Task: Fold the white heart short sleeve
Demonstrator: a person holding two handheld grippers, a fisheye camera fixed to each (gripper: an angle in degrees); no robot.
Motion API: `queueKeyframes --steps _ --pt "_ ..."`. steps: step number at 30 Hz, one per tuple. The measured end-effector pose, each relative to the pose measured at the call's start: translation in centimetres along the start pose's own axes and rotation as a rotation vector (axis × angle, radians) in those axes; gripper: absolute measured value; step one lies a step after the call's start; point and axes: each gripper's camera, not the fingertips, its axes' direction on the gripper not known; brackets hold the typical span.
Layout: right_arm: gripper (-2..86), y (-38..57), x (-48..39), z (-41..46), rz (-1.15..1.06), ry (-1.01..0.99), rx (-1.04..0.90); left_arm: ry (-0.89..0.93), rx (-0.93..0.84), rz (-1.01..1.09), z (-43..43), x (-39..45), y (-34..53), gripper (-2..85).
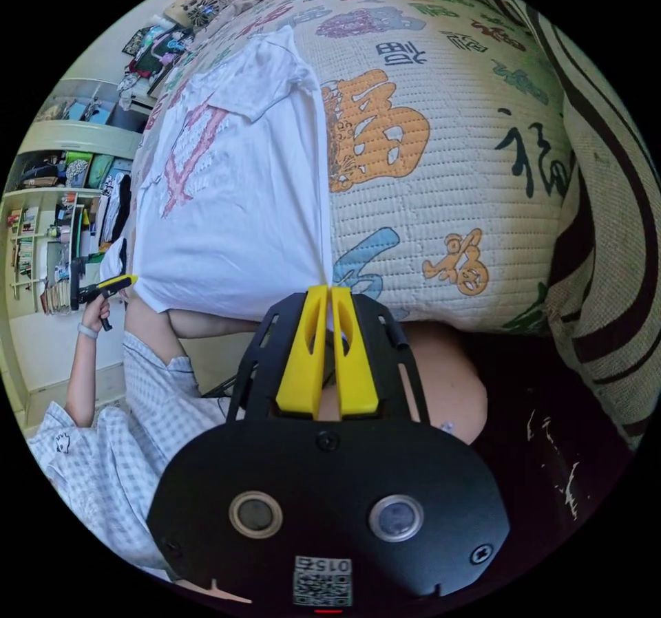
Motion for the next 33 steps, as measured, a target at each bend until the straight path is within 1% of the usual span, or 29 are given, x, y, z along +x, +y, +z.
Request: queueKeyframes --steps 1,3,5,7,10,12,14,16,17,19,22,25,28,33 --pt "1.3 -0.1 0.0 0.1 0.009 0.009 -0.015 -0.042 -0.035 0.008 0.8 0.5 -0.6 5.0" --pt "3.8 -0.2 0.2 0.0 0.019 0.012 -0.043 -0.043 -0.057 0.015 1.1 0.8 -1.4 6.7" --pt "4.1 -0.1 0.6 -0.9 0.014 -0.011 -0.049 -0.028 -0.095 0.004 1.0 0.6 -2.0 7.8" --pt "2.3 0.2 1.1 -3.1 0.020 -0.002 -0.014 -0.073 -0.120 0.006 0.3 0.1 -2.6 8.1" --pt "2.0 -0.6 1.1 -6.7 -0.015 0.017 0.056 -0.212 -0.082 0.025 -1.8 -0.3 -5.0 8.2" --pt "2.6 -2.4 0.5 -9.0 -0.051 -0.022 0.126 -0.249 -0.023 0.063 -3.9 0.1 -8.0 8.5" --pt "4.0 -5.2 -0.7 -11.2 -0.092 -0.070 0.203 -0.234 0.074 0.107 -6.7 1.1 -11.9 8.9" --pt "5.1 -9.8 -3.3 -13.1 -0.159 -0.097 0.299 -0.164 0.228 0.185 -10.4 3.1 -17.8 9.5" --pt "5.3 -11.1 -4.0 -13.4 -0.179 -0.101 0.311 -0.147 0.260 0.197 -11.1 3.5 -19.3 9.6" --pt "5.9 -16.8 -7.0 -13.8 -0.254 -0.087 0.324 -0.075 0.349 0.233 -13.3 5.0 -25.5 10.3" --pt "6.5 -23.8 -10.2 -13.1 -0.293 -0.017 0.309 -0.035 0.389 0.250 -13.9 6.4 -32.6 10.7" --pt "7.0 -29.8 -12.4 -11.5 -0.312 -0.028 0.272 -0.031 0.388 0.247 -13.0 6.9 -38.4 10.4" --pt "7.3 -34.7 -13.5 -9.7 -0.284 -0.040 0.238 -0.004 0.368 0.219 -11.4 6.4 -42.8 9.9" --pt "8.2 -40.6 -14.4 -6.9 -0.228 0.037 0.177 0.034 0.344 0.174 -8.7 5.1 -47.2 10.9"
